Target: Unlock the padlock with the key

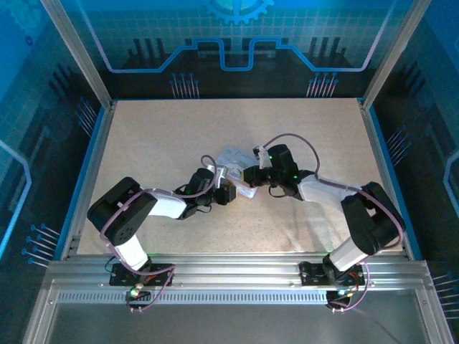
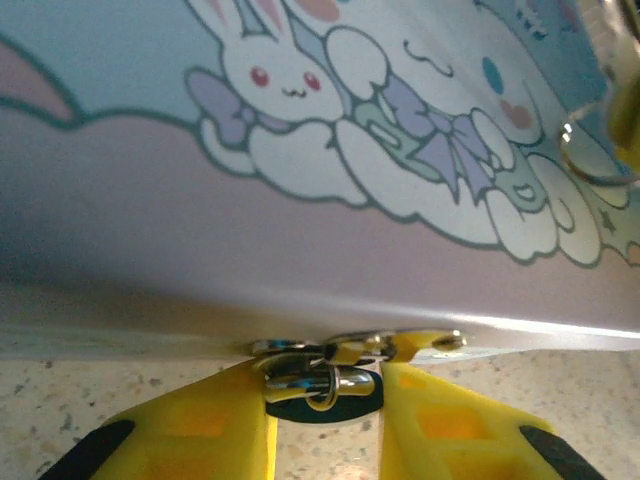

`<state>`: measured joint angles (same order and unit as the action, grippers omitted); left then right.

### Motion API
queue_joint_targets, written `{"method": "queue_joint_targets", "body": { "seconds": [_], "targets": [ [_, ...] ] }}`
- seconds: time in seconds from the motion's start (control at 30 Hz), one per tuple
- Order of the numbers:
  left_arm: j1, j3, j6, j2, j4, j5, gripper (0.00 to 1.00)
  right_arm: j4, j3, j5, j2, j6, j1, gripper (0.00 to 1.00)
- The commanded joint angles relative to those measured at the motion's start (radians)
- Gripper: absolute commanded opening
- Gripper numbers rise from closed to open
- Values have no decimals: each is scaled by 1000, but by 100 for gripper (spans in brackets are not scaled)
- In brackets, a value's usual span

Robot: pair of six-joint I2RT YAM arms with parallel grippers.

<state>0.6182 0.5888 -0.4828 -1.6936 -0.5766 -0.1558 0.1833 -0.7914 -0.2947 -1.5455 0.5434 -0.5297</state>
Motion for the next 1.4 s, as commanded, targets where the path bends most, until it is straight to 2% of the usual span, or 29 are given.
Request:
{"method": "queue_joint_targets", "body": {
  "seconds": [0.0,0.27,0.53,0.77,1.13,1.37],
  "targets": [
    [5,47,-81,63,84,-38,26,-29,48,53,97,-53,-17,4],
    [5,90,-223,113,210,-99,17,-54,227,164,340,-111,-80,4],
    [5,123,-318,136,240,-171,16,-14,366,223,486,-139,-162,4],
    [5,131,-397,164,265,-192,16,45,423,280,466,-200,-229,5],
    [5,120,-496,156,207,-215,17,53,361,302,353,-265,-252,5],
    [11,108,-524,147,181,-212,16,116,363,324,323,-266,-252,5]
  ]
}}
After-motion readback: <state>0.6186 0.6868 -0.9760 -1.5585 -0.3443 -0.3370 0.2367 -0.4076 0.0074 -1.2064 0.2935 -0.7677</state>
